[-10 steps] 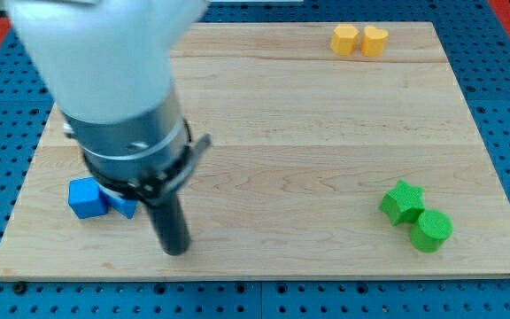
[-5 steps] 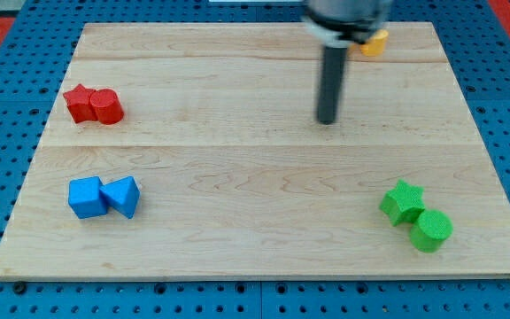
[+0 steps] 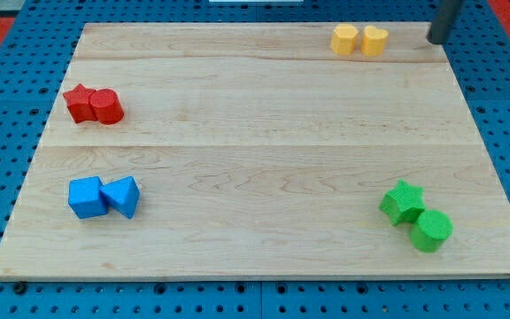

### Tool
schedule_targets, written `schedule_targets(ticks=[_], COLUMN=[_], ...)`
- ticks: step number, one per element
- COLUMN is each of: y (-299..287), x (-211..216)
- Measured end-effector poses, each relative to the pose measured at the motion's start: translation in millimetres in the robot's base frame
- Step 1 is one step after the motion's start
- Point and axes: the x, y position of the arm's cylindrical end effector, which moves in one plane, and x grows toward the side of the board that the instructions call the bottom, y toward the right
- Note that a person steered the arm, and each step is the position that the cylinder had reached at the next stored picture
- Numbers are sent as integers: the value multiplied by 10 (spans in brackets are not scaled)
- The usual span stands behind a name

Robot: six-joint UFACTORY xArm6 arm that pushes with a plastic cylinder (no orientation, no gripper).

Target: Place the yellow heart to the center of the board

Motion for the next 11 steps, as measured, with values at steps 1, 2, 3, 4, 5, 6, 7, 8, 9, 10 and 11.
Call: schedule_targets(ticks=[1,2,3,4,5,6,7,8,9,10,11], y=[-544,-1097,-1545,-2079,-2429,-2199,-2066,-2565,-2799,-2600,-2590], x=[70,253,244,379,873,844,659,499,614,1424,1476])
